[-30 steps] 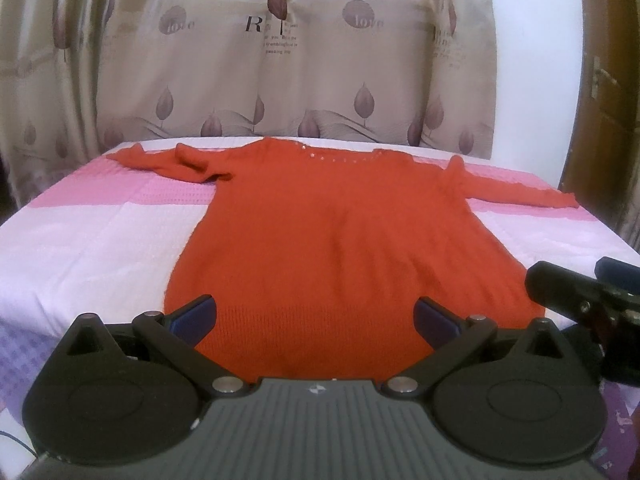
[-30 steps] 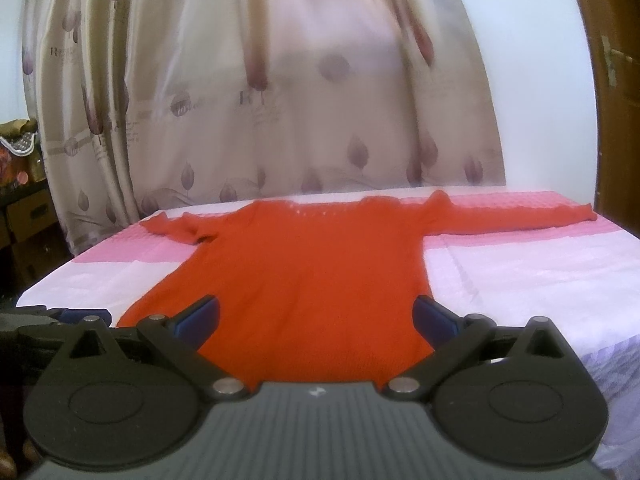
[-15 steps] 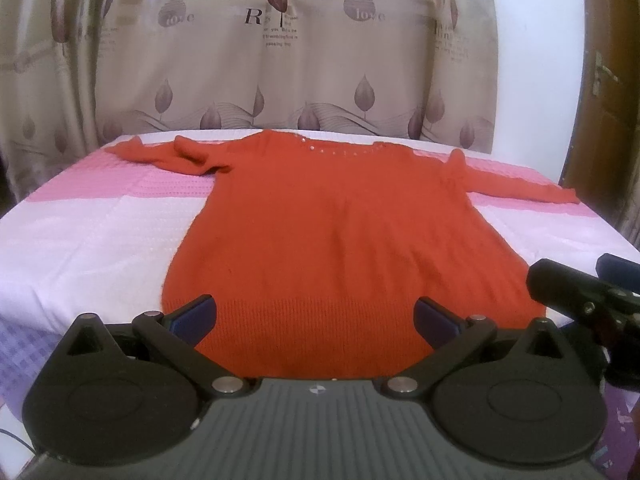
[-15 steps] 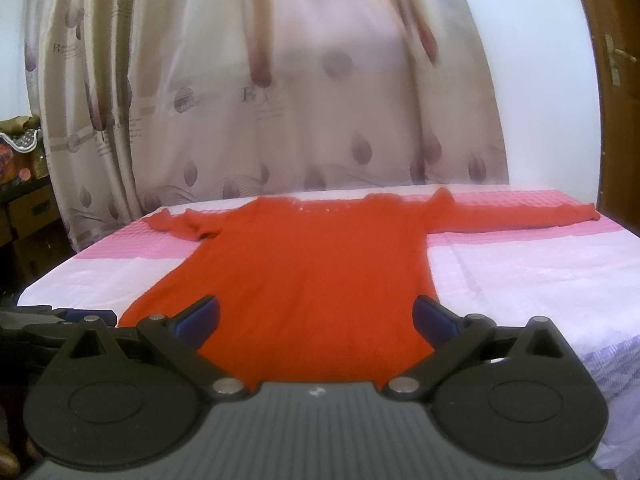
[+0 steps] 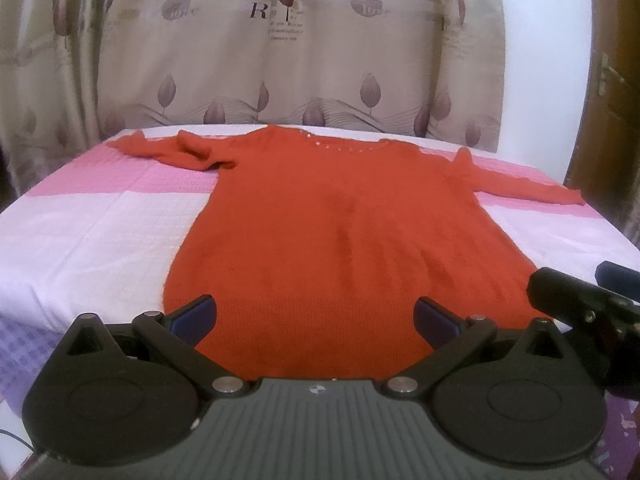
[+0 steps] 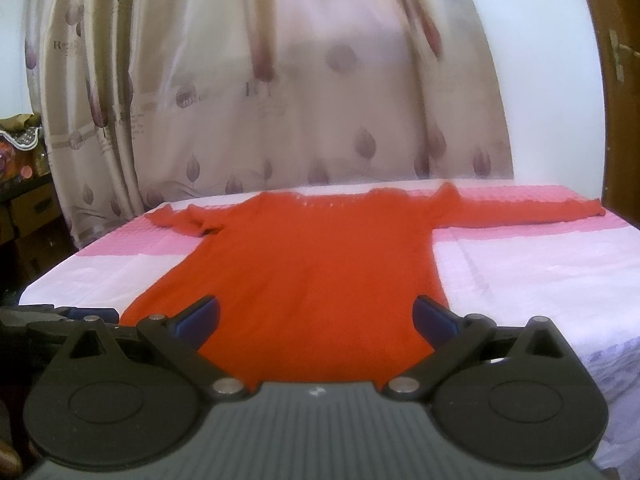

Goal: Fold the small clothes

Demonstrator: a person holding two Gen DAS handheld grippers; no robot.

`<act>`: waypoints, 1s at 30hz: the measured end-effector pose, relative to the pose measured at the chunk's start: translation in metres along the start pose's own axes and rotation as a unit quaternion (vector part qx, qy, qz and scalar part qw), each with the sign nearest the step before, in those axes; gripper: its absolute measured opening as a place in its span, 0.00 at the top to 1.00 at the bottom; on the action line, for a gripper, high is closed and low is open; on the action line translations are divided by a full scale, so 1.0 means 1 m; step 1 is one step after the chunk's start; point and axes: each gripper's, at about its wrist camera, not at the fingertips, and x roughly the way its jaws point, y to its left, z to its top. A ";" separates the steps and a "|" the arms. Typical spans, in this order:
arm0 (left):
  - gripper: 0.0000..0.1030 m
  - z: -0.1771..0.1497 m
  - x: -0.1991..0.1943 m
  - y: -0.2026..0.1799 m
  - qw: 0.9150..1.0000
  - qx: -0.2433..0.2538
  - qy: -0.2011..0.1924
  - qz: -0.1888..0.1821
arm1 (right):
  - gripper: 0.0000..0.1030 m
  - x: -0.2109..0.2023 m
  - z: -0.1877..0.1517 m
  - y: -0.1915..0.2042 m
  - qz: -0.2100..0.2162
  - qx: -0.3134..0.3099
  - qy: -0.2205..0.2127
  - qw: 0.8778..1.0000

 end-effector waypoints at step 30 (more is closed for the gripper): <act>0.04 0.192 0.203 0.278 0.992 -0.101 0.025 0.071 | 0.00 0.084 0.019 -0.021 -0.007 0.005 0.072 0.997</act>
